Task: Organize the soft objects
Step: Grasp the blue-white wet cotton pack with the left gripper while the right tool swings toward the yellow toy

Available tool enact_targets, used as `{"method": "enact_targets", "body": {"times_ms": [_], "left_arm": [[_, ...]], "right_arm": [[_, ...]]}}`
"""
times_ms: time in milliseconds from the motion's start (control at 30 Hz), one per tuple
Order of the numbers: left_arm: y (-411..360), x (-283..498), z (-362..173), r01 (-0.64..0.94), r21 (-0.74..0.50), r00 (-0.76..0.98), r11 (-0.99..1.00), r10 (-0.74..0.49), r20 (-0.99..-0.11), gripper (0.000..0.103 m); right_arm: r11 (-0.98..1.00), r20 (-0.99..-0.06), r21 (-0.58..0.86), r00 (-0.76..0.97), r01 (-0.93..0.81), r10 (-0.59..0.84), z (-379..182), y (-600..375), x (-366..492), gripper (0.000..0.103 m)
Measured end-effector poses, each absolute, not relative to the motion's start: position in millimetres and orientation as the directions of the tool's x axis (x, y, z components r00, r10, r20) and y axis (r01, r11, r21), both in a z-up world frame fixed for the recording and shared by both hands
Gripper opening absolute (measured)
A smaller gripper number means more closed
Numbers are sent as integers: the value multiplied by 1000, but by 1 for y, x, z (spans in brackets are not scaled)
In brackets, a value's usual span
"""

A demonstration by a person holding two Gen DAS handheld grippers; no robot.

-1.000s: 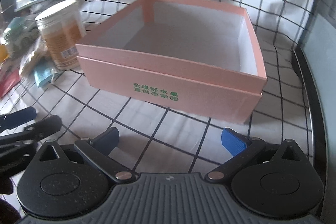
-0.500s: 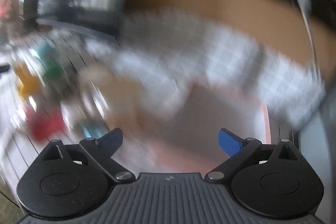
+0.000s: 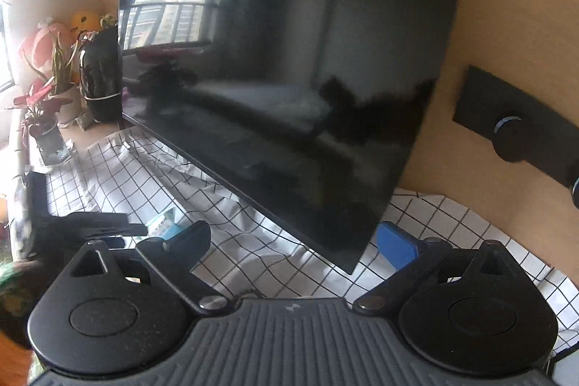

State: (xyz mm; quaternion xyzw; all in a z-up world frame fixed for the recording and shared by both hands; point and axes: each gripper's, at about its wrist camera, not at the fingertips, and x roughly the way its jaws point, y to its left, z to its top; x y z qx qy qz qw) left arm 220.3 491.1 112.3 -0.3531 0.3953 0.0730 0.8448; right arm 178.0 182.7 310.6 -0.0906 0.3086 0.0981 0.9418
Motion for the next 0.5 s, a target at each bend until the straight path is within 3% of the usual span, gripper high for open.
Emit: {"method": "enact_targets", "body": {"times_ms": [200,300,500], "left_arm": [[507,248,81,-464,-602,642,650,-222,-734,61],[494,263,87,-426,-524,637,738,-167,-752,61],[445,294,94,-253,-250,570,935,-65,-819,64]], "right_arm": [[942,-604,-167,785,-292,136,288,173,162,98],[940,-630,-139,760,-312,159,267,162,173,98],[926,-647,-106,732,-362,212,239,140,201,98]]}}
